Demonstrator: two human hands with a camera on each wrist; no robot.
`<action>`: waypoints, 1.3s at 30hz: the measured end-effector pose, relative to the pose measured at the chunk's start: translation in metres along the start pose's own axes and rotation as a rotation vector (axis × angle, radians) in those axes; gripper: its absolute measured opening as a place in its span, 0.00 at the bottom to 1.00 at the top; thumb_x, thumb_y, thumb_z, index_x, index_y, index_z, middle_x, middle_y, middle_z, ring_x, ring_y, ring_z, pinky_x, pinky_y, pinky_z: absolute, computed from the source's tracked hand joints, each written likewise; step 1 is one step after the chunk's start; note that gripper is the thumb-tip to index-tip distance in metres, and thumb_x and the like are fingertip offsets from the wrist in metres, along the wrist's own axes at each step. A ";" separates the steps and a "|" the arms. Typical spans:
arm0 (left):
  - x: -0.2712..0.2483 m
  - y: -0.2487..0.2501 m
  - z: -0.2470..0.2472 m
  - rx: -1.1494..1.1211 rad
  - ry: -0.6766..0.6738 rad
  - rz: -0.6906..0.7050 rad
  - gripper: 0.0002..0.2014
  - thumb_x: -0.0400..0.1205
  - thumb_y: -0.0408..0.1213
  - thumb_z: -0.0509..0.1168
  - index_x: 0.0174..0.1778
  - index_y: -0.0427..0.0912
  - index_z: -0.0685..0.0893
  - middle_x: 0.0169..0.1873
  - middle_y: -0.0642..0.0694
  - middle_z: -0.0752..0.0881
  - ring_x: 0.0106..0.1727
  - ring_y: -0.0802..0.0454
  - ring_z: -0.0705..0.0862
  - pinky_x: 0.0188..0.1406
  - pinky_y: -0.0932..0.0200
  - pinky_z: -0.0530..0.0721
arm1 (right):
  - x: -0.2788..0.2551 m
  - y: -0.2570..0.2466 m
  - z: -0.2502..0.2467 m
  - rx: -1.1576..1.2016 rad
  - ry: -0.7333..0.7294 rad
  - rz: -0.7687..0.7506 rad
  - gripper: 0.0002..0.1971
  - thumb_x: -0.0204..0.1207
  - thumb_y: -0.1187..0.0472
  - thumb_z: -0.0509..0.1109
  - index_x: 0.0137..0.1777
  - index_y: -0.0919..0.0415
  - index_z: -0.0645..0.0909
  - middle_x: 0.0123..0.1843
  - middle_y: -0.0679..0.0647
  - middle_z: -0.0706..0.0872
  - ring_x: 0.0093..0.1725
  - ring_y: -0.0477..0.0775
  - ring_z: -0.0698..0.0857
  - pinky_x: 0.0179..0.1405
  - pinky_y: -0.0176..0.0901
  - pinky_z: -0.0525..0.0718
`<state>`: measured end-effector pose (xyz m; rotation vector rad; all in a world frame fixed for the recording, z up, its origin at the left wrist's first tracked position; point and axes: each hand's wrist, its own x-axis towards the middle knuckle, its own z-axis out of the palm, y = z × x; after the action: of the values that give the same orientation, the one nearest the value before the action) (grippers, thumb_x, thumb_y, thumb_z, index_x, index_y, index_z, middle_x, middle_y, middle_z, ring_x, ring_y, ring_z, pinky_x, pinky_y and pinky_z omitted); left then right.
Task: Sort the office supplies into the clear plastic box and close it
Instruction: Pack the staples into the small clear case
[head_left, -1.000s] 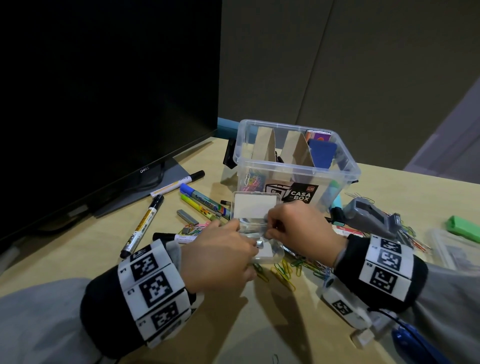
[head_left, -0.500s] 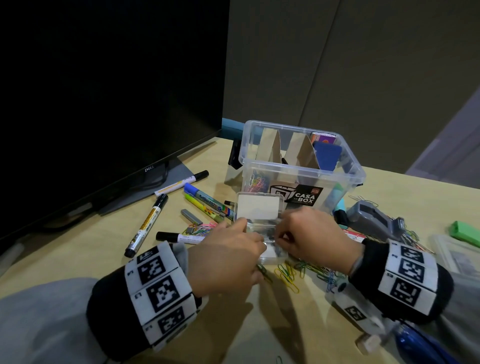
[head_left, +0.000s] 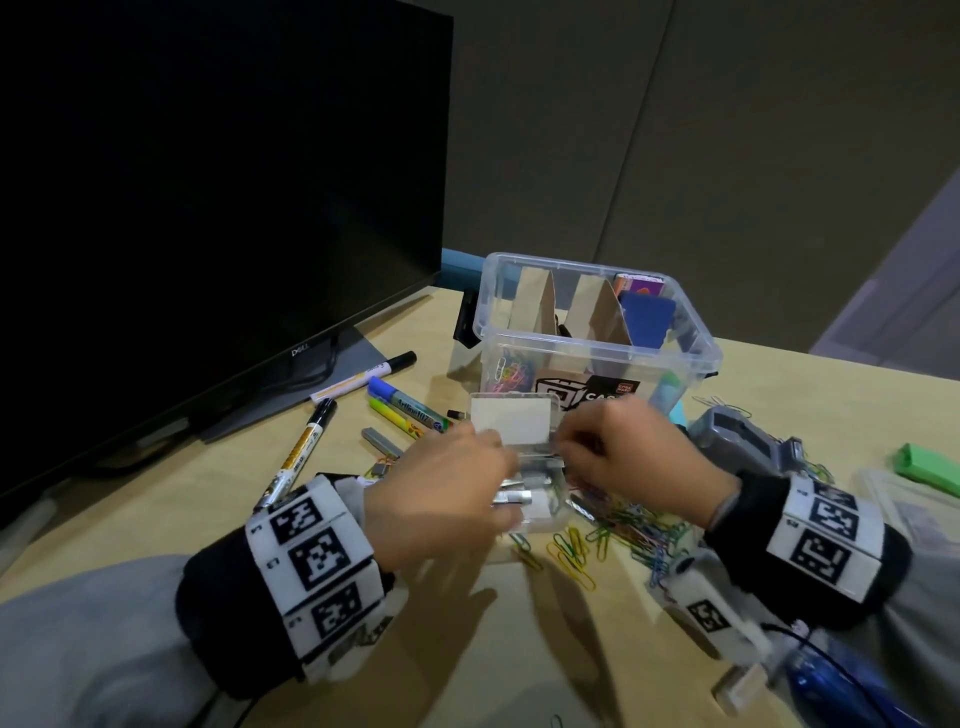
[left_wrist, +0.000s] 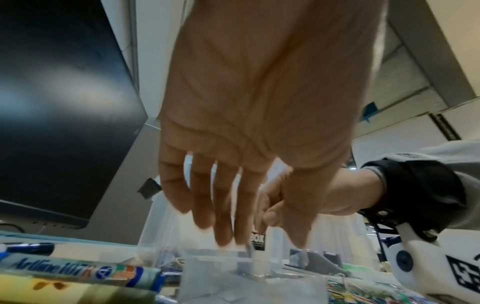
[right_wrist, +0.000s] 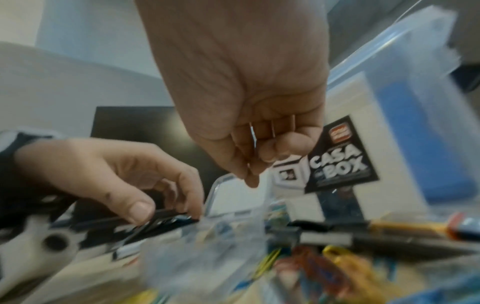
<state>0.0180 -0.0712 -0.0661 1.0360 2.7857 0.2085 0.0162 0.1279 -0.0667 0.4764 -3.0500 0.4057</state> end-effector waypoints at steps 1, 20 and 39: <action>0.001 -0.003 -0.002 -0.050 0.067 -0.034 0.17 0.84 0.51 0.63 0.65 0.48 0.78 0.60 0.51 0.78 0.64 0.52 0.71 0.59 0.57 0.72 | 0.001 0.006 -0.004 0.015 0.049 0.028 0.07 0.79 0.61 0.68 0.45 0.55 0.88 0.40 0.46 0.89 0.36 0.45 0.85 0.40 0.44 0.86; 0.050 -0.052 -0.014 -0.419 0.146 -0.345 0.03 0.80 0.32 0.67 0.48 0.39 0.85 0.35 0.48 0.80 0.34 0.54 0.76 0.27 0.60 0.70 | 0.013 0.024 0.002 -0.191 -0.213 0.100 0.07 0.74 0.59 0.72 0.51 0.52 0.86 0.48 0.47 0.86 0.50 0.51 0.84 0.50 0.48 0.87; 0.032 -0.066 -0.010 -0.528 0.087 -0.375 0.07 0.82 0.35 0.68 0.51 0.48 0.77 0.40 0.52 0.83 0.34 0.54 0.89 0.33 0.59 0.88 | 0.032 0.008 0.015 -0.205 -0.227 0.006 0.07 0.74 0.61 0.74 0.48 0.56 0.80 0.49 0.52 0.85 0.49 0.54 0.82 0.48 0.46 0.84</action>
<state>-0.0498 -0.1003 -0.0715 0.3838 2.6926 0.8890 -0.0163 0.1222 -0.0807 0.5364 -3.2609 0.0385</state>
